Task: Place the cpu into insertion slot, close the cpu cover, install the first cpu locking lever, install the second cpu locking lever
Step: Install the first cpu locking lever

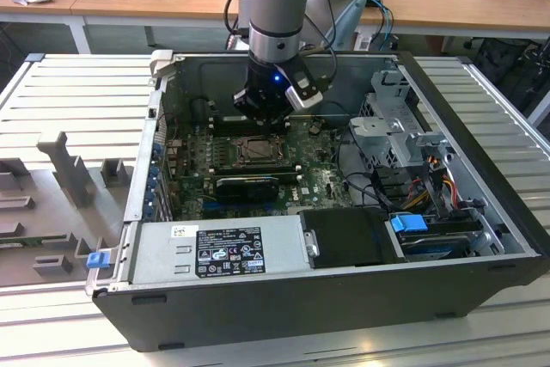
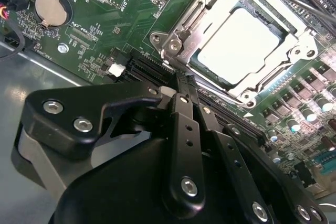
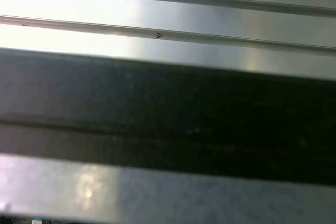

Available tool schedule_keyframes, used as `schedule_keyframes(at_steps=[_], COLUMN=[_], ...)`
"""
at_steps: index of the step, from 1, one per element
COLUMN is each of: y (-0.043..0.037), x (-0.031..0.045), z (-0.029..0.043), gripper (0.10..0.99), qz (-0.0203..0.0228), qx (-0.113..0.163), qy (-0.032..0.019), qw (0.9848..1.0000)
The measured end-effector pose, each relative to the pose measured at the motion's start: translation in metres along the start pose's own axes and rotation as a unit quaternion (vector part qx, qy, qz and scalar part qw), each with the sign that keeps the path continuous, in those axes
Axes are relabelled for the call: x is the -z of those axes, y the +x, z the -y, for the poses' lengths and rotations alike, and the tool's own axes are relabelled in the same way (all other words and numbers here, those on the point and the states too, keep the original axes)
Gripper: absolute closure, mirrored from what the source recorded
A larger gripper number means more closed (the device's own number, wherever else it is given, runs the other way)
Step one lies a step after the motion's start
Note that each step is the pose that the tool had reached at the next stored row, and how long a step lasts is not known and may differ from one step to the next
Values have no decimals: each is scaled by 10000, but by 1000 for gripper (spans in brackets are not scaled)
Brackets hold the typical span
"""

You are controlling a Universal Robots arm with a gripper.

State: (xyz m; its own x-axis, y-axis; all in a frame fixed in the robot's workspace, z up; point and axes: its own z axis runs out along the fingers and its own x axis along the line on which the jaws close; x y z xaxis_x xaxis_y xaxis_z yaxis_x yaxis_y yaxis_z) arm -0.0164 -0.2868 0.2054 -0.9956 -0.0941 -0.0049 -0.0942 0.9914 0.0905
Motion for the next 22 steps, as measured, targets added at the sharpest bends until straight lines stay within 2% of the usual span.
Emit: schedule_keyframes(at_steps=[10,18,22], y=[2,-5,-20], x=[-12,-49,-53], z=[20,42,42], gripper=[980,980,980], qz=[-1,-4,6], qx=[0,-1,1], qy=[4,3,-102], qw=[10000,10000,9999])
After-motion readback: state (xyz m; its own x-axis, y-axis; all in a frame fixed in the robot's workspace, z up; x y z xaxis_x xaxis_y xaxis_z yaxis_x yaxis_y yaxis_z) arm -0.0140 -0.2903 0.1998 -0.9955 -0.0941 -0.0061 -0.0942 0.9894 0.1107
